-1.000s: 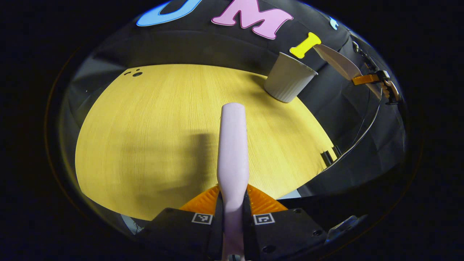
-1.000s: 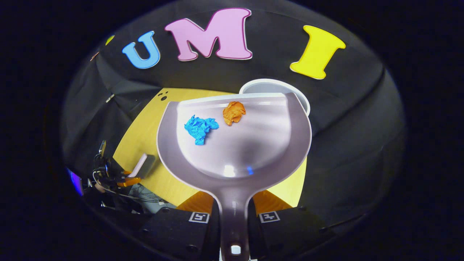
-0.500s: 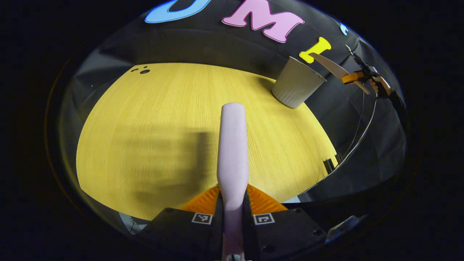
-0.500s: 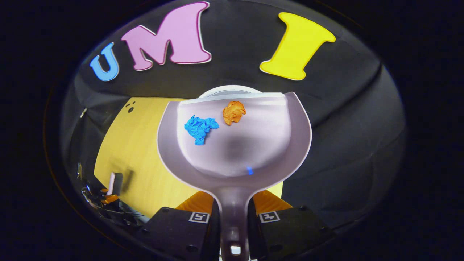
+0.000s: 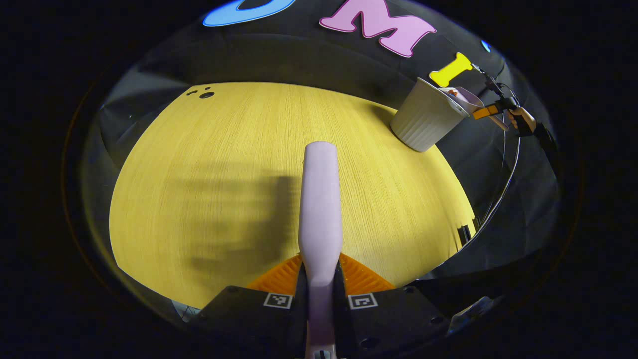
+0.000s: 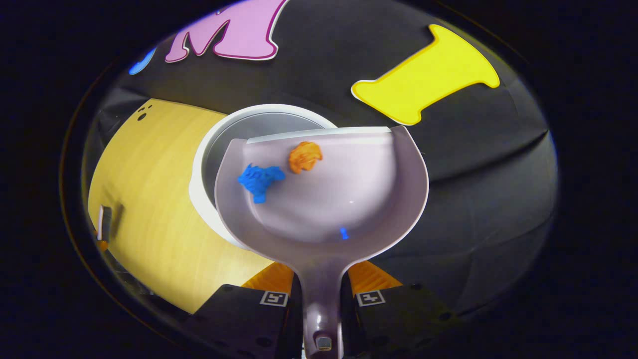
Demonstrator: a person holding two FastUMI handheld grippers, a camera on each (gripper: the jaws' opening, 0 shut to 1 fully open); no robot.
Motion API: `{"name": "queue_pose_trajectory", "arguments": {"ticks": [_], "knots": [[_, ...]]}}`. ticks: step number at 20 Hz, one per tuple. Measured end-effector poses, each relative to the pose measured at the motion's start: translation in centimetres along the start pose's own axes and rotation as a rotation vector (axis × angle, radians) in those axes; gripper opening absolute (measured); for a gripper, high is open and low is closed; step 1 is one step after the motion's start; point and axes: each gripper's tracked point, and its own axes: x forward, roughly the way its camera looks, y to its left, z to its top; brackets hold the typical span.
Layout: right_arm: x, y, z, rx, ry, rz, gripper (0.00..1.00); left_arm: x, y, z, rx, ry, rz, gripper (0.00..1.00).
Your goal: Pick up the small broom and dustpan from the desktop, sweep the trash into the dustpan with the broom, and then empty the trash into the garbage bin.
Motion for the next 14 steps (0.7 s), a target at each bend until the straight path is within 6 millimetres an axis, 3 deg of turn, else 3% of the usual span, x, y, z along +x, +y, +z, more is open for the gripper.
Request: {"name": "queue_pose_trajectory", "arguments": {"ticks": [1,4,8,10,11,14], "knots": [[-0.2,0.3,0.0,-0.010,-0.002,-0.011,0.35,0.2,-0.1,0.2,-0.005,0.000,-0.006,0.25],[-0.4,-0.7,0.1,-0.132,-0.021,-0.123,0.34,0.9,0.2,1.2,-0.008,-0.005,0.005,0.27],[-0.1,-1.1,0.6,-0.301,-0.073,-0.304,0.35,1.1,0.2,2.0,-0.155,-0.031,-0.009,0.27],[0.3,-1.4,0.9,-0.403,-0.094,-0.381,0.35,1.1,0.7,1.6,-0.169,-0.033,-0.003,0.27],[0.3,-1.6,1.4,-0.484,-0.117,-0.428,0.29,1.2,1.0,1.2,-0.165,-0.026,0.008,0.27],[0.2,-2.3,3.5,-0.710,-0.183,-0.547,0.35,1.3,2.2,-0.1,-0.202,-0.005,0.040,0.27]]}}
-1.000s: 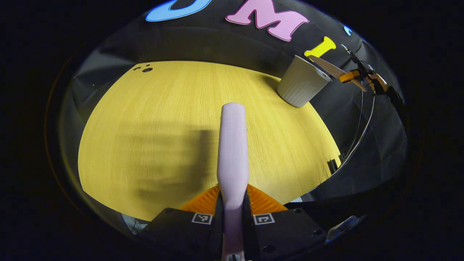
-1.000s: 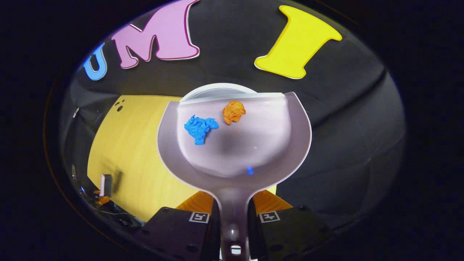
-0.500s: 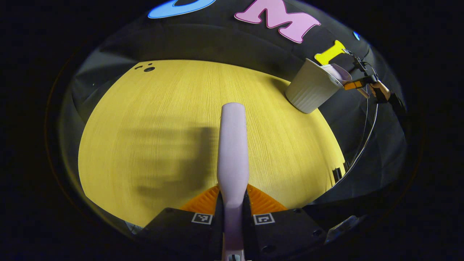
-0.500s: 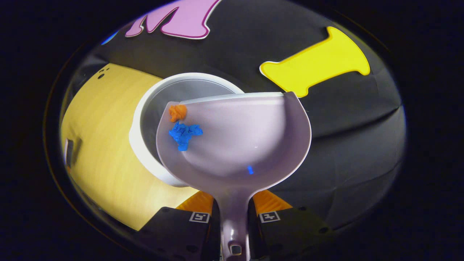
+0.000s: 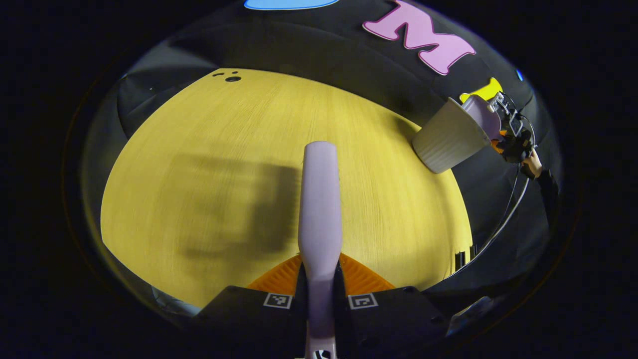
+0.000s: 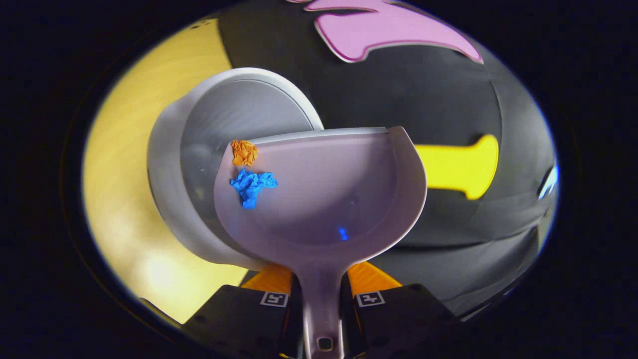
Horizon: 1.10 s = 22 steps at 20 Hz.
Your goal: Pick up the small broom and dustpan from the desktop, sweep the trash into the dustpan with the broom, and then empty the trash into the garbage bin.
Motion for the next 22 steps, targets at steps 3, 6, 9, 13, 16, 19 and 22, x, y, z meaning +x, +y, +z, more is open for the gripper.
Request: {"name": "queue_pose_trajectory", "arguments": {"ticks": [3,6,9,13,16,19,22], "knots": [[-0.9,-1.1,0.3,-0.111,-0.052,-0.070,0.34,-0.3,0.7,-0.7,-0.027,-0.002,0.006,0.27],[-0.1,-1.5,-0.7,-0.156,-0.055,-0.087,0.34,-0.4,1.4,-1.2,-0.052,0.001,0.022,0.26],[-0.6,-1.5,0.1,-0.241,-0.080,-0.114,0.34,-0.8,1.9,-0.7,-0.084,-0.020,0.030,0.26],[-0.2,-1.3,-0.7,-0.181,-0.049,-0.056,0.38,-0.9,1.6,0.2,-0.038,-0.046,0.056,0.27],[-0.5,-0.6,-2.3,0.008,0.023,0.085,0.31,-1.4,1.5,1.6,0.013,-0.106,0.083,0.27],[-0.7,-0.6,-2.4,0.218,0.062,0.144,0.34,-2.1,1.0,3.0,0.004,-0.168,0.069,0.27],[-0.5,-0.4,-2.0,0.350,0.041,0.153,0.34,-3.0,1.6,3.6,0.018,-0.196,0.079,0.27]]}}
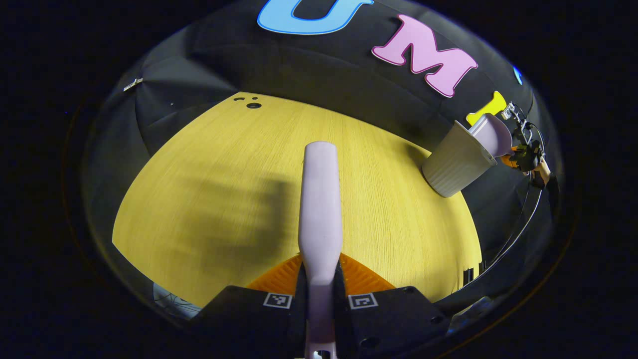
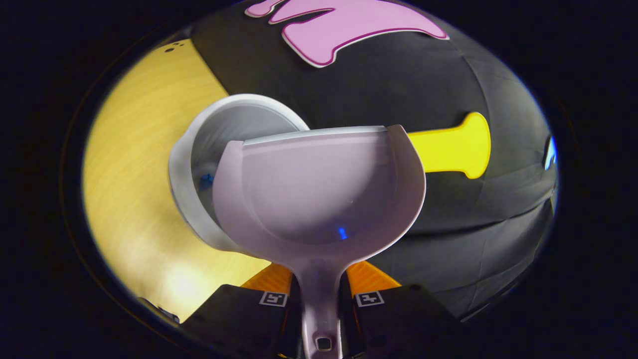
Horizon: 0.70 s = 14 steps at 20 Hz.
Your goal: Pick up the small broom and dustpan from the desktop, sweep the trash into the dustpan with the broom, and then empty the trash into the garbage bin.
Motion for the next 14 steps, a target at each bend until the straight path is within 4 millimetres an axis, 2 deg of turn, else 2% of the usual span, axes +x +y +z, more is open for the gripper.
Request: {"name": "queue_pose_trajectory", "arguments": {"ticks": [4,5,6,8,9,10,14], "knots": [[-0.1,0.3,0.5,0.167,-0.044,0.007,0.34,-1.4,1.0,0.2,0.017,-0.021,0.013,0.27],[-0.2,0.5,0.8,0.210,-0.061,0.016,0.31,-1.7,1.2,0.1,0.020,-0.026,0.014,0.27],[-0.4,0.6,1.1,0.236,-0.072,0.026,0.34,-2.1,1.2,-0.1,0.018,-0.030,0.012,0.26],[-0.6,0.9,2.1,0.310,-0.111,0.064,0.34,-2.4,1.3,-0.3,0.018,-0.033,0.008,0.25],[-0.7,1.0,2.3,0.339,-0.129,0.080,0.31,-2.6,1.4,-0.4,0.024,-0.038,0.008,0.26],[-0.7,1.1,2.5,0.359,-0.141,0.095,0.34,-2.8,1.4,-0.5,0.028,-0.041,0.005,0.26],[-1.2,1.6,4.6,0.437,-0.242,0.158,0.34,-2.9,1.7,-0.4,0.080,-0.040,0.007,0.27]]}}
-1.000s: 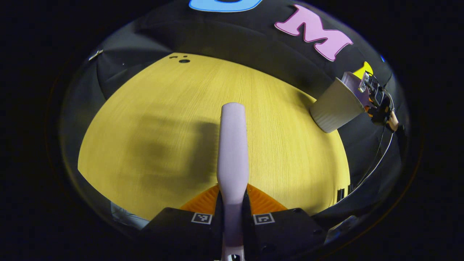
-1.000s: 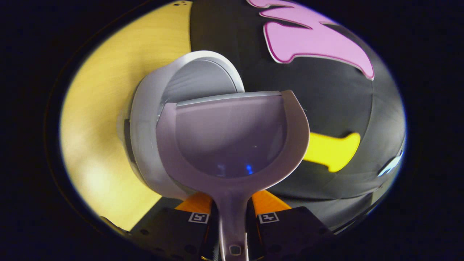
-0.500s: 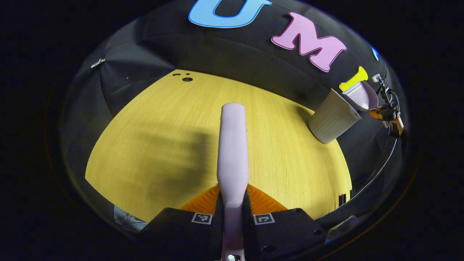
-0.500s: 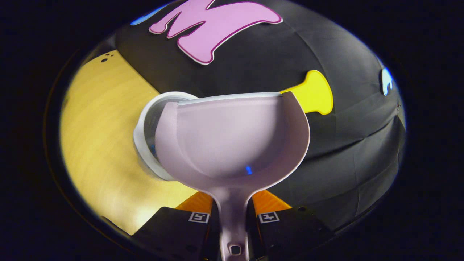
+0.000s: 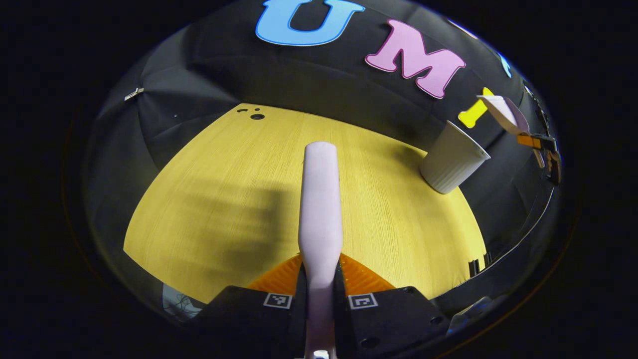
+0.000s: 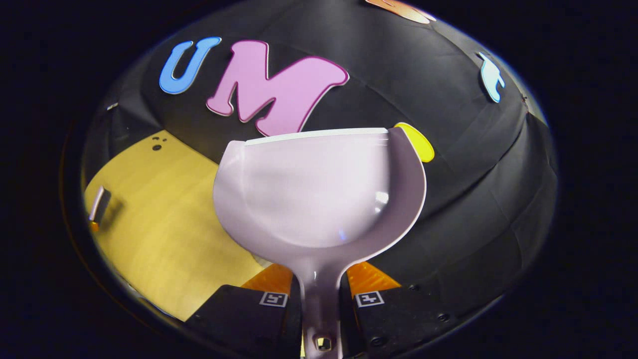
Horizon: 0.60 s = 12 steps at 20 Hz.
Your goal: Pick up the small broom and dustpan from the desktop, sweep the trash into the dustpan with the broom, and then empty the trash into the garbage bin.
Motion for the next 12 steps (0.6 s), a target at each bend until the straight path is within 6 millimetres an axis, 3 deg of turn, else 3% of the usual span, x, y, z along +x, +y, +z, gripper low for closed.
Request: {"name": "queue_pose_trajectory", "arguments": {"ticks": [1,3,6,12], "knots": [[0.1,0.6,0.4,0.031,-0.015,0.041,0.38,0.0,0.1,0.2,0.016,-0.002,0.001,0.27],[1.3,2.2,0.5,0.073,-0.012,0.125,0.34,0.0,0.3,0.7,0.031,-0.011,0.003,0.27],[2.7,4.1,-1.2,0.101,0.035,0.236,0.39,0.7,0.2,0.7,0.032,-0.007,0.005,0.27],[3.1,5.1,-2.3,0.135,0.113,0.419,0.34,2.8,-0.9,0.1,0.031,0.039,0.002,0.25]]}}
